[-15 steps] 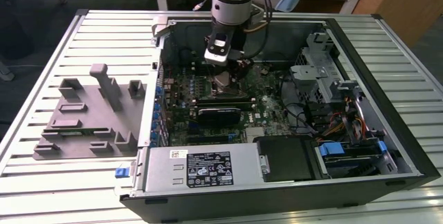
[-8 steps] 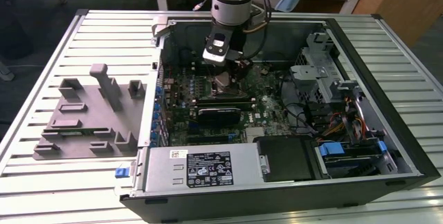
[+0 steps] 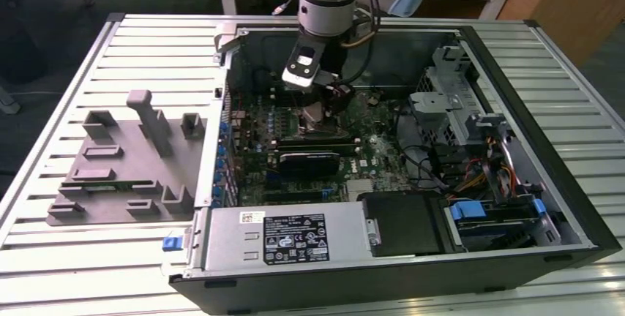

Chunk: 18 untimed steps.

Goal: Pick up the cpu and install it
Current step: 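Place the cpu into insertion slot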

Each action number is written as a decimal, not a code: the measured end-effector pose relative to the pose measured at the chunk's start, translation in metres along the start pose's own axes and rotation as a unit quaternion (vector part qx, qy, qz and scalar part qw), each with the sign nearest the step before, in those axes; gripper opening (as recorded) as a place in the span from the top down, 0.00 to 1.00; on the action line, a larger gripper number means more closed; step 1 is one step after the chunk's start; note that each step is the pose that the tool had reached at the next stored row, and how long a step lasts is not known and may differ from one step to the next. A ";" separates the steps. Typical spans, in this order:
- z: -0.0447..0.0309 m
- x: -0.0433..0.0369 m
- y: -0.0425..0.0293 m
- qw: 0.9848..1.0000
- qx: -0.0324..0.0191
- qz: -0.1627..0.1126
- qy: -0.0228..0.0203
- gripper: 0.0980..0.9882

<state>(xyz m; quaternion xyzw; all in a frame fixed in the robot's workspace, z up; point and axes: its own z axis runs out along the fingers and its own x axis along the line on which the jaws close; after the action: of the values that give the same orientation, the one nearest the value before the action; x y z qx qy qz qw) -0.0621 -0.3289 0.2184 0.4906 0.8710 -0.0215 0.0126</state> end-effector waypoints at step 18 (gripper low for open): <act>0.0011 0.0000 0.0000 0.987 0.007 0.158 0.004 0.50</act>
<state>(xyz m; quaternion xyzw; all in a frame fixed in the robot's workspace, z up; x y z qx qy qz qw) -0.0621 -0.3289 0.2173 0.6222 0.7824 -0.0232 0.0091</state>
